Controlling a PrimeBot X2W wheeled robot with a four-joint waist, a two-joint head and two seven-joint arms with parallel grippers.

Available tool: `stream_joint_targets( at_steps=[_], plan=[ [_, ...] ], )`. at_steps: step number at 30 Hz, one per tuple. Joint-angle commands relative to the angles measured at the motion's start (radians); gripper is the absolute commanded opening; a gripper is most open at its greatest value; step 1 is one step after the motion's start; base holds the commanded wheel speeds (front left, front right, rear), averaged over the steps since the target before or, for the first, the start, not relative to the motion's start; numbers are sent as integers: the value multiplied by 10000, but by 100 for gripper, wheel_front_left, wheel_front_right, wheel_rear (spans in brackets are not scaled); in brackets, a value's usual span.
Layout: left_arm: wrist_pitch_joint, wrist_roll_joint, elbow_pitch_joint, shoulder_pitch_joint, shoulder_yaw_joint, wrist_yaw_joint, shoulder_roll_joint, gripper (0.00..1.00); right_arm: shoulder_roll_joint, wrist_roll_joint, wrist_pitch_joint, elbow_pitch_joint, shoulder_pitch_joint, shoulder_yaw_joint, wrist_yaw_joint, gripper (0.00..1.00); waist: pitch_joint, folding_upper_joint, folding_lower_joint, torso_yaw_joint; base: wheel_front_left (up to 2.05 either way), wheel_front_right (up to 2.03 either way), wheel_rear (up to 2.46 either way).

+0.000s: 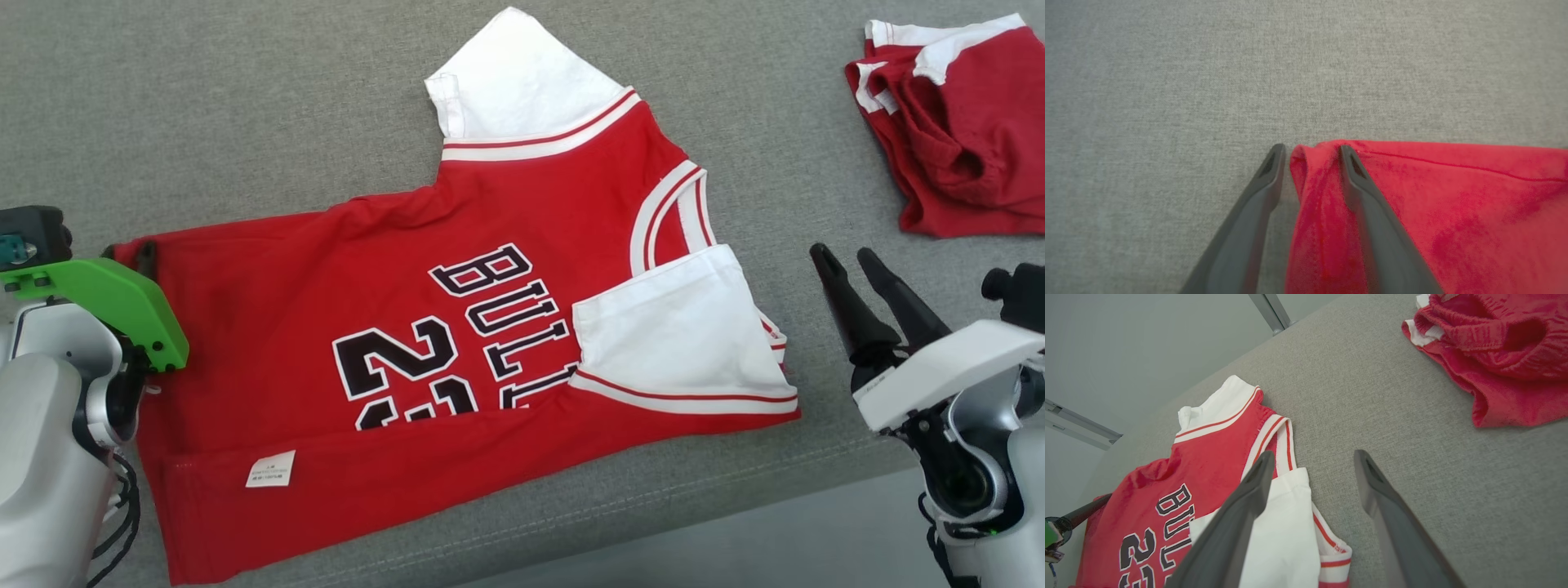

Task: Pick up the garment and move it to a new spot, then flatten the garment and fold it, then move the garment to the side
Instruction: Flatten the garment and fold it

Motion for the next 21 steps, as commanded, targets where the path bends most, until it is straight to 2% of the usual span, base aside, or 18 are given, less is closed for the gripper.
stream_joint_targets(
  at_steps=[1,4,10,15,21],
  plan=[
    [-26,79,-8,-81,-74,-62,-53,0,-103,-191,99,-27,-361,-61,0,100,9,-1,0,123,0,0,0],
    [-158,128,-187,-117,-129,-117,-113,0,-189,-491,286,105,-846,-112,0,100,15,-1,0,260,0,0,0],
    [-834,273,-973,-136,-197,-100,-383,0,-336,-1282,1278,869,-3078,448,-2,100,172,-1,0,874,0,0,0],
    [-1402,472,-1704,58,-394,4,-745,0,-396,-1861,1934,2343,-5103,959,-2,100,456,-1,0,1611,0,0,0],
    [-1819,640,-2044,-121,-827,-19,-1486,0,-465,-2586,2563,4577,-7182,1309,0,100,848,-1,0,2636,0,0,0]
  ],
)
